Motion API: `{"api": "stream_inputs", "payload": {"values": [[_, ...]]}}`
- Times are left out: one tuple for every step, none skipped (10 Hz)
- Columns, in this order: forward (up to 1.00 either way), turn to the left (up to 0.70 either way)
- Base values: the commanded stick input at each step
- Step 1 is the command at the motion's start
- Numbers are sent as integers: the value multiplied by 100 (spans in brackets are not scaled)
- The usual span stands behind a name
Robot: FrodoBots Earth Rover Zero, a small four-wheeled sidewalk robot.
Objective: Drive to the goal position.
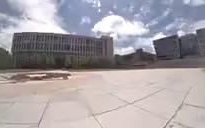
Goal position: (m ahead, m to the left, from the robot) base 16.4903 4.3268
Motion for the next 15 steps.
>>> {"api": "stream_inputs", "payload": {"values": [[70,0],[70,0],[70,0],[70,0],[70,0],[70,0],[70,0],[70,0],[70,0],[70,0],[70,0],[70,0],[70,0],[70,0],[70,0]]}}
